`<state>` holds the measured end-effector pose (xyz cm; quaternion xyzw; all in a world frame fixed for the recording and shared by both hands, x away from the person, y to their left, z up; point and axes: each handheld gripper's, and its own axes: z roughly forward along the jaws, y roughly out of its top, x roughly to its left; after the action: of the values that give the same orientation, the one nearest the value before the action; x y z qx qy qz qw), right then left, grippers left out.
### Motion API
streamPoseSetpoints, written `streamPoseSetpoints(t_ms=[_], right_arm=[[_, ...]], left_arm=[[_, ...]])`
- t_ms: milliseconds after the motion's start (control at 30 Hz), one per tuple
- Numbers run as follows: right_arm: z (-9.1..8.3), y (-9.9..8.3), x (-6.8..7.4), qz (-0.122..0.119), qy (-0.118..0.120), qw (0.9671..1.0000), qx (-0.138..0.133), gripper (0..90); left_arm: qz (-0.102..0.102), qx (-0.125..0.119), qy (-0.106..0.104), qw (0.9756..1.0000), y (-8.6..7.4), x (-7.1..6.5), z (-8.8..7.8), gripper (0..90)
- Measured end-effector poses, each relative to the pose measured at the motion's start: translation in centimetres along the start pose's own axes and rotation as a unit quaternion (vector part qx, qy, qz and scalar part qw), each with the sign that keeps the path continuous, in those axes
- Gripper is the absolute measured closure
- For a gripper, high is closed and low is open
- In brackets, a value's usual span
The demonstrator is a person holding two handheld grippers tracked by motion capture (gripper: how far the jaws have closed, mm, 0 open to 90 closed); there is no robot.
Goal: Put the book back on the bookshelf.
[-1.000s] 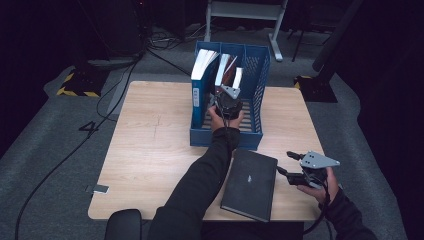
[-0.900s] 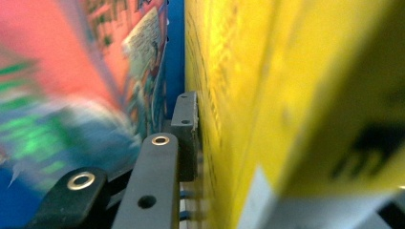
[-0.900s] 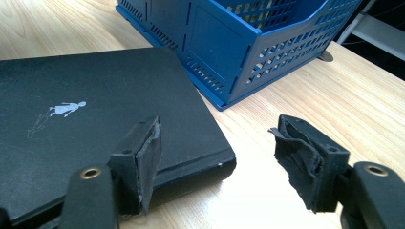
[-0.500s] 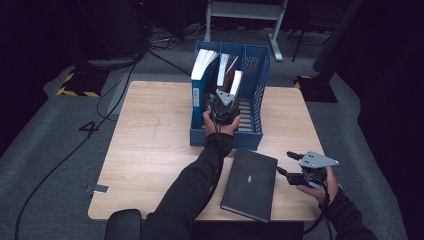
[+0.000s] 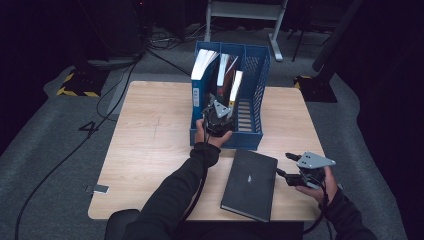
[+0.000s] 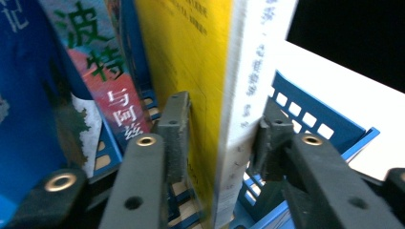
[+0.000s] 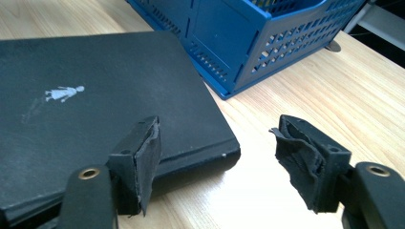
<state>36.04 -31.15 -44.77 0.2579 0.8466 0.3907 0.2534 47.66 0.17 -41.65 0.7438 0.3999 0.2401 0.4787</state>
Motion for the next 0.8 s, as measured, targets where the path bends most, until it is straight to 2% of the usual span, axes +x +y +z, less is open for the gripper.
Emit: streamPoseSetpoints(t_ms=[133, 433, 700, 800], right_arm=[[0.2, -0.1, 0.0, 0.001, 0.002, 1.0000, 0.005, 32.8], [0.2, -0.1, 0.1, -0.002, 0.002, 1.0000, 0.005, 32.8], [0.2, -0.1, 0.0, -0.003, 0.001, 1.0000, 0.008, 32.8], [0.2, -0.1, 0.1, -0.005, 0.001, 1.0000, 0.008, 32.8]], left_arm=[[-0.001, -0.003, 0.009, 1.0000, 0.1, 0.0, 0.3, 66.1], [-0.007, 0.007, 0.055, 0.9984, 1.6, -0.6, 3.0, 67.8], [-0.019, 0.002, 0.072, 0.9972, 2.1, -1.0, 4.3, 67.7], [-0.013, 0.007, 0.083, 0.9964, 2.3, -1.3, 4.5, 67.6]])
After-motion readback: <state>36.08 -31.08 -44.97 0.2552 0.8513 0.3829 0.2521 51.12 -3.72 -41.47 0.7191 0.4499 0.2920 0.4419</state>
